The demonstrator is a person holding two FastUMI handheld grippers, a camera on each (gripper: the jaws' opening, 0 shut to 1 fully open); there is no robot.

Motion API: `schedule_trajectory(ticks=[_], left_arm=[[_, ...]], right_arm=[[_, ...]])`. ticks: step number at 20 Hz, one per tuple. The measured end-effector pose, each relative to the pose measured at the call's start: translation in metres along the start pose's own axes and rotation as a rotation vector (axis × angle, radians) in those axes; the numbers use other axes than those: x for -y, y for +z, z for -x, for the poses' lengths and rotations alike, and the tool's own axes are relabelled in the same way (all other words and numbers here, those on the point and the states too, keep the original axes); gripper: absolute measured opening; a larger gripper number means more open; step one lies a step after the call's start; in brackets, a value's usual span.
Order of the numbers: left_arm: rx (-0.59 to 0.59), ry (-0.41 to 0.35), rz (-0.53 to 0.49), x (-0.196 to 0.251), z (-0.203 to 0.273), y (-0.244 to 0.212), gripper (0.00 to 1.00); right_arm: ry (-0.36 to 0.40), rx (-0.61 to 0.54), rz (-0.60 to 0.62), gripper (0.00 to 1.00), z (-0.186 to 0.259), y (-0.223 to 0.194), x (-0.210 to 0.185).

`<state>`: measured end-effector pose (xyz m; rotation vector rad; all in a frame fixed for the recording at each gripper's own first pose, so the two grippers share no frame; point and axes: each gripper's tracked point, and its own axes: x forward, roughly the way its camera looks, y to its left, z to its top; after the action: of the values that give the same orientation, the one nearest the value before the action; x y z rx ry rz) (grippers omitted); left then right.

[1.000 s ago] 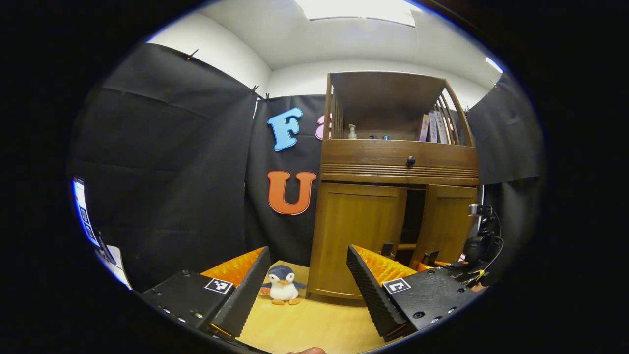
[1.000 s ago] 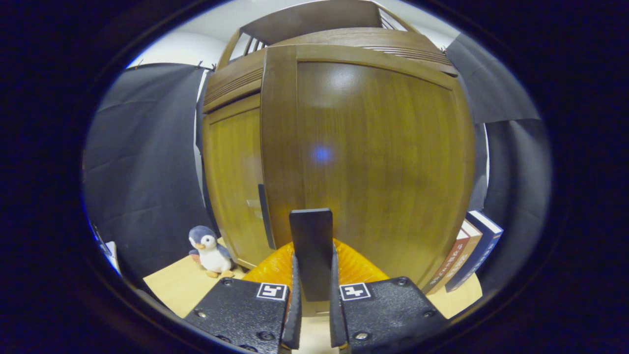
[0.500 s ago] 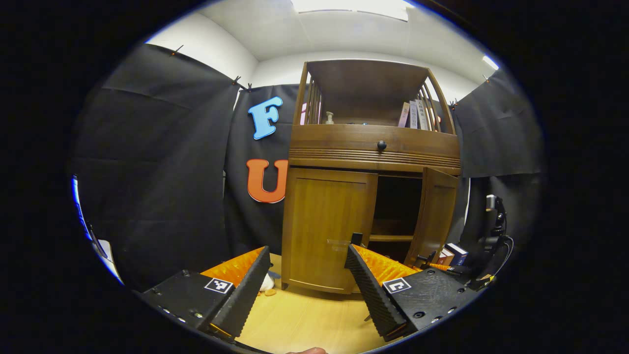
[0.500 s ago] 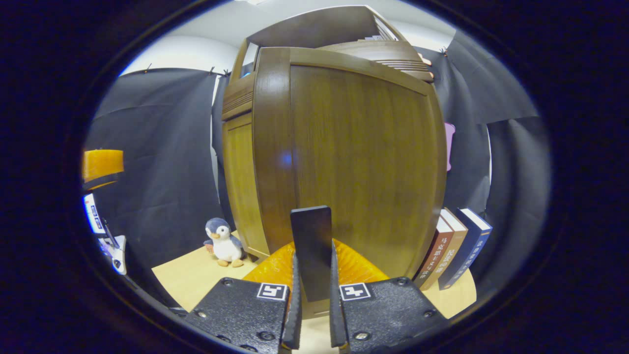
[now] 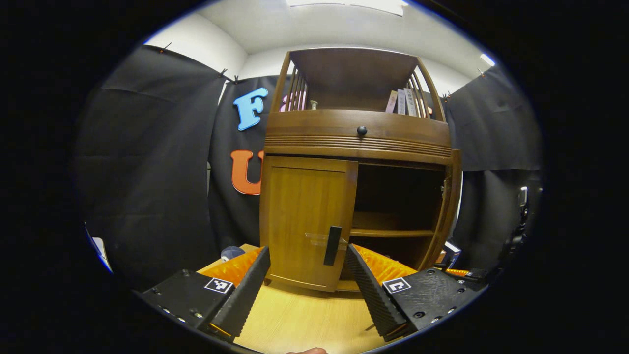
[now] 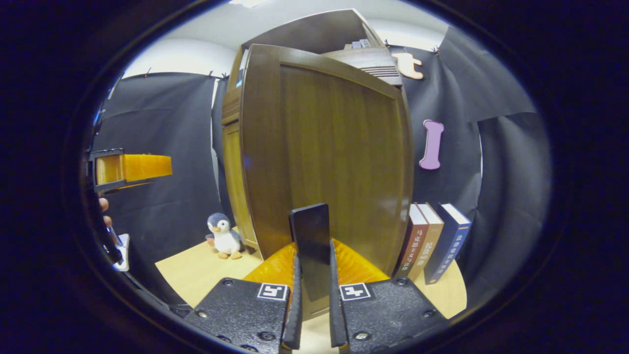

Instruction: Open the right door of the double-door shoe cabinet with the right hand, and open the left door with the left hand.

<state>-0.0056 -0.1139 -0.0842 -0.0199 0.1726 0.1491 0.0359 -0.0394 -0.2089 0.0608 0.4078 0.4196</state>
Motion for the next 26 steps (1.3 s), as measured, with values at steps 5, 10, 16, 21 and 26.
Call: schedule_trajectory(ticks=[5, 10, 16, 21, 26], left_arm=[[-0.005, -0.091, -0.006, 0.022, -0.028, -0.005, 0.95], [-0.019, -0.184, -0.015, 0.038, -0.057, -0.01, 0.95], [-0.077, -0.25, -0.016, 0.035, -0.093, -0.034, 0.95], [-0.105, -0.29, -0.025, 0.033, -0.128, -0.048, 0.95], [-0.138, -0.327, -0.023, 0.036, -0.161, -0.065, 0.95]], right_arm=[[-0.095, 0.005, -0.014, 0.25, 0.021, -0.004, 0.024], [-0.238, -0.023, -0.023, 0.2, 0.036, -0.006, 0.044], [-0.393, -0.056, -0.077, 0.13, 0.049, -0.007, 0.063], [-0.52, -0.067, -0.115, 0.07, 0.067, -0.009, 0.084], [-0.552, -0.083, -0.167, 0.04, 0.077, -0.012, 0.089]])
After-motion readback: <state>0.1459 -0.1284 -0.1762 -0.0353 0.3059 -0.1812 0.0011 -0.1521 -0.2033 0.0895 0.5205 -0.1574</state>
